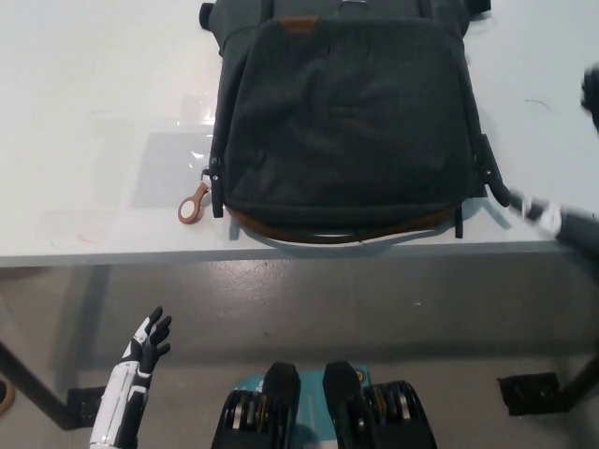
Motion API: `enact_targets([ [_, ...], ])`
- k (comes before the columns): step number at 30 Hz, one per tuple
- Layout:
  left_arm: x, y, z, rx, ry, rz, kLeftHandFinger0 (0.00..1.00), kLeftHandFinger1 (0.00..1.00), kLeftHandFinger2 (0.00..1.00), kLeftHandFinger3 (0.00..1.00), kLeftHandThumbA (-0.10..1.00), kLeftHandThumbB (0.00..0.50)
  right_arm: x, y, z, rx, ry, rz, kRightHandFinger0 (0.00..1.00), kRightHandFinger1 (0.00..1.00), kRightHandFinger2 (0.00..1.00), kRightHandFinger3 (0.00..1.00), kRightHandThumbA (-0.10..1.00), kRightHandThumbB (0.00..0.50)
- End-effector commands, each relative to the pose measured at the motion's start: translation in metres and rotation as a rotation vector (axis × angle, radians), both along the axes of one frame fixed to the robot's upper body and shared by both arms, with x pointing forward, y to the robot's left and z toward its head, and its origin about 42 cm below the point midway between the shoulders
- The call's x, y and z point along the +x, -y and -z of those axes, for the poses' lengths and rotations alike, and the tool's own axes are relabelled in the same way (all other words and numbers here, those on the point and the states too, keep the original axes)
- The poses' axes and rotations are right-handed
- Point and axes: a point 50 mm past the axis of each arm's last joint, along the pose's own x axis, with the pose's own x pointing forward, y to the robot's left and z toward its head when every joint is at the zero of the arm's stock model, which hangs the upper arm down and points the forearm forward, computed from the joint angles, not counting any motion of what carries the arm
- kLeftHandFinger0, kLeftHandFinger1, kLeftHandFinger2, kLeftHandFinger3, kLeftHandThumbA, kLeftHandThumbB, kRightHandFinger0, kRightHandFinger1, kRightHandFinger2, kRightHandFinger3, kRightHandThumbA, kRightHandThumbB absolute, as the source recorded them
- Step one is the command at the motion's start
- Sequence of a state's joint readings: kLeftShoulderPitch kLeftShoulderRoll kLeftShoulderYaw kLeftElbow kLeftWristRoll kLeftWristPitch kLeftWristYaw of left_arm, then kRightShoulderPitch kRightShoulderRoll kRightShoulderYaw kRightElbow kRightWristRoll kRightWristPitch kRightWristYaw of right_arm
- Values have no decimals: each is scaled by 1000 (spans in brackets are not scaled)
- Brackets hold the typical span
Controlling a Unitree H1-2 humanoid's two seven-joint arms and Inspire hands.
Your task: A bag is kept in the middle of the table with its flap loosely closed and the robot uses its right hand to adjust it and opens it
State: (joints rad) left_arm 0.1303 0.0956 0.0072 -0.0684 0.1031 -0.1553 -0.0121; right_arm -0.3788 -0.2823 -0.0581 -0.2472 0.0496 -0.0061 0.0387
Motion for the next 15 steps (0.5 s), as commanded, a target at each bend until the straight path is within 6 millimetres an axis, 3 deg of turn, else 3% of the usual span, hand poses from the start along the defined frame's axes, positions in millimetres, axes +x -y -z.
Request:
enact_targets([
  [1,-3,-6,-8,30,60,5,1000,1000,1000,1000,1000,99,52,3,-39,61,-97,-116,1000,1000,1000,1000,1000,252],
  [4,-3,-6,-7,37,53,-1,1000,1000,1000,1000,1000,115,76,-6,-48,55,-127,-145,1000,1000,1000,1000,1000,232],
  [6,-4,-6,-6,33,48,-1,1000,1000,1000,1000,1000,121,89,-12,-53,62,-151,-167,1000,1000,1000,1000,1000,274],
  [11,-8,-7,-5,38,43,5,1000,1000,1000,1000,1000,121,123,-29,-58,74,-230,-222,1000,1000,1000,1000,1000,321],
  [15,-8,-7,-4,47,45,8,1000,1000,1000,1000,1000,117,135,-40,-60,116,-274,-269,1000,1000,1000,1000,1000,329],
])
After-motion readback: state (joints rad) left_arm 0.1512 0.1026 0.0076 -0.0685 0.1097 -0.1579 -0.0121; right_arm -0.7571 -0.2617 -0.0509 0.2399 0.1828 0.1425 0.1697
